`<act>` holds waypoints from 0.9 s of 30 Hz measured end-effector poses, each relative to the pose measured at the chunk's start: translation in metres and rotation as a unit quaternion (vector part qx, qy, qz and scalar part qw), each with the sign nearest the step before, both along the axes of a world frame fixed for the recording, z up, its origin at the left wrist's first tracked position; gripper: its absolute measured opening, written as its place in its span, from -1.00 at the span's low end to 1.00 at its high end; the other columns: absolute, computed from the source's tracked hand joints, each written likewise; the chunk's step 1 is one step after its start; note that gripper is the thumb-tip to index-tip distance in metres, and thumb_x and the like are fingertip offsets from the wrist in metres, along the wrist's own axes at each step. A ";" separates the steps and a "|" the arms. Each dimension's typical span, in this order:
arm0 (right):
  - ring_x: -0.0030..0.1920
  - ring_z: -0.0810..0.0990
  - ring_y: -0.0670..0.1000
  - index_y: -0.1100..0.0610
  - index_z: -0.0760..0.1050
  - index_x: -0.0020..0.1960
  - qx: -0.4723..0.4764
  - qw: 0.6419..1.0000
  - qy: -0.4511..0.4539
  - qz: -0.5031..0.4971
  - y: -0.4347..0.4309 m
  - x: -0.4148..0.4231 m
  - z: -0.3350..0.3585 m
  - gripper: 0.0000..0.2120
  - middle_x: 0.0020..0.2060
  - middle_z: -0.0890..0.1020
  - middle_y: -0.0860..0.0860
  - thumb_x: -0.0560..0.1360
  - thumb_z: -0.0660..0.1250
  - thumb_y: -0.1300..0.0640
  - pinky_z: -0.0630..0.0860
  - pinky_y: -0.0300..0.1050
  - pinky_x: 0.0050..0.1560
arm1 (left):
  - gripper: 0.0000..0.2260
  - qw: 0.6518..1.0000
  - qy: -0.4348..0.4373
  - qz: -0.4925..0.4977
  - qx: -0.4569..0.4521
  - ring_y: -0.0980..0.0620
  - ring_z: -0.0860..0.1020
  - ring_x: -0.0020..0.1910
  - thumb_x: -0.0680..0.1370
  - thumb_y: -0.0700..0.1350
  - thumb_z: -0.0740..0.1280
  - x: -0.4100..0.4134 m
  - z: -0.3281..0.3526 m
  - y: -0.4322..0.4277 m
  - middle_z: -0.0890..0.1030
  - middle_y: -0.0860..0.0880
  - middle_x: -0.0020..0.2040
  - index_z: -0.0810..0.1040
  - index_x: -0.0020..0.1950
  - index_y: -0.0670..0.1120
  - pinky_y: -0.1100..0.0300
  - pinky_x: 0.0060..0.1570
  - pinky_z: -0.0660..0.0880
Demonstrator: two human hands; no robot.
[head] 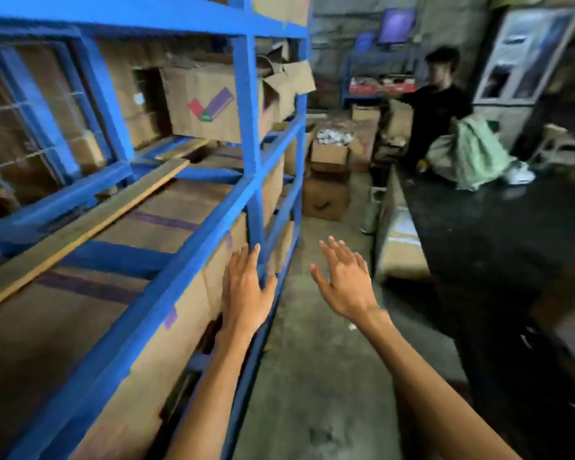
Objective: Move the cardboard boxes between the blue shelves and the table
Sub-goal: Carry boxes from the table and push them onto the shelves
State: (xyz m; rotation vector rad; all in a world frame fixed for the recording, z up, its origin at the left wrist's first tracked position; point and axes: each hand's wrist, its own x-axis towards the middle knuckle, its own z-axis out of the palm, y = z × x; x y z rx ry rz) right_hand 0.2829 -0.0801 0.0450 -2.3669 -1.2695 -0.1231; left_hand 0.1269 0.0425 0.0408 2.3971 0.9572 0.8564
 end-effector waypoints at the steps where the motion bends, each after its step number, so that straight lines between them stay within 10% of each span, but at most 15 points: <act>1: 0.66 0.09 0.06 0.04 0.19 0.65 -0.004 0.999 0.003 -0.032 -0.024 0.014 -0.001 -0.42 0.66 0.17 0.04 0.70 0.11 -0.17 0.07 0.07 0.61 | -0.43 1.000 0.001 -0.031 -0.006 -0.22 0.23 0.60 0.58 -0.15 0.41 0.023 -0.001 -0.015 0.32 -0.26 0.57 0.34 0.56 -0.24 -0.06 0.58 0.11; 27: 0.68 -0.08 0.09 -0.10 0.03 0.68 -0.008 0.778 -0.009 -0.628 -0.589 0.164 -0.016 -0.05 0.69 0.02 0.06 0.45 0.29 -0.46 -0.13 0.29 0.63 | -0.23 0.770 0.046 -0.632 0.072 -0.05 -0.06 0.67 0.56 0.06 0.44 0.443 -0.005 -0.501 0.01 -0.09 0.69 0.11 0.67 0.04 -0.11 0.60 0.10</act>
